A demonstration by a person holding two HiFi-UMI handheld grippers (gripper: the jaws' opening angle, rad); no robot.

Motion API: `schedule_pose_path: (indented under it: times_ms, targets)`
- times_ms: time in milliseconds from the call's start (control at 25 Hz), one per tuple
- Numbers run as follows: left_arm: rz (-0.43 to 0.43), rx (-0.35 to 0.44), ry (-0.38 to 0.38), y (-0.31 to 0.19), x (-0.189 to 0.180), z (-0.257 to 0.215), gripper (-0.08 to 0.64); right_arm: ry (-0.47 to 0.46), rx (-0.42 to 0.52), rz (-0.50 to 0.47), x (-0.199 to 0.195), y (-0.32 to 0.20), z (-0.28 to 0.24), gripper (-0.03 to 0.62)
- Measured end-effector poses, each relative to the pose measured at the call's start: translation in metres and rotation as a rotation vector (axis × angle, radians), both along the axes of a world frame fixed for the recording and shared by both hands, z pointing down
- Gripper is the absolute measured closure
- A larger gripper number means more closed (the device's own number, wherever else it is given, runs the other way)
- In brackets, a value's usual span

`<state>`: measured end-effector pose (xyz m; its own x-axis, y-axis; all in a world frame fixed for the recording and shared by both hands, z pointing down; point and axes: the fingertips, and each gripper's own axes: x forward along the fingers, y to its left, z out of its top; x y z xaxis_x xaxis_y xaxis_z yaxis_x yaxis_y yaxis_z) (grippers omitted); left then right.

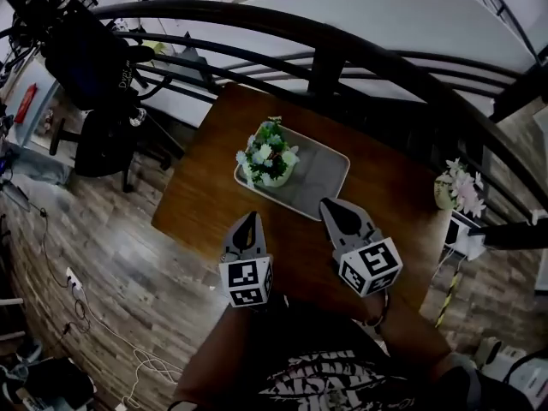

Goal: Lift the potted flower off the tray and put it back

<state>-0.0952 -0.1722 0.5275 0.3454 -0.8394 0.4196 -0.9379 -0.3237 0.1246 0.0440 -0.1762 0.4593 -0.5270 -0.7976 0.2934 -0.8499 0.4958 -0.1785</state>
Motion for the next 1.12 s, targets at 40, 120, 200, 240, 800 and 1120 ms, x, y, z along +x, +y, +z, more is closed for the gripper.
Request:
schedule_pose_path:
  times_ms: [40, 120, 200, 240, 800, 1120]
  targets:
    - [0.017, 0.001, -0.01, -0.004, 0.004, 0.008, 0.552, 0.004, -0.003, 0.008, 0.002, -0.002, 0.002, 0.594]
    - [0.048, 0.003, -0.025, -0.013, 0.014, 0.023, 0.552, 0.013, -0.01, 0.022, 0.007, -0.006, 0.007, 0.594]
    - [0.071, -0.003, -0.035, -0.021, 0.021, 0.036, 0.552, 0.025, -0.016, 0.03, 0.01, -0.011, 0.013, 0.594]
    - [0.085, -0.008, -0.036, -0.025, 0.024, 0.042, 0.551, 0.03, -0.019, 0.033, 0.01, -0.013, 0.015, 0.594]
    - [0.147, -0.056, -0.053, -0.079, 0.038, 0.127, 0.205, 0.069, -0.045, 0.01, -0.01, -0.033, 0.034, 0.594]
    - [0.213, -0.029, -0.078, -0.113, 0.05, 0.139, 0.087, 0.075, -0.067, 0.019, -0.003, -0.035, 0.043, 0.594]
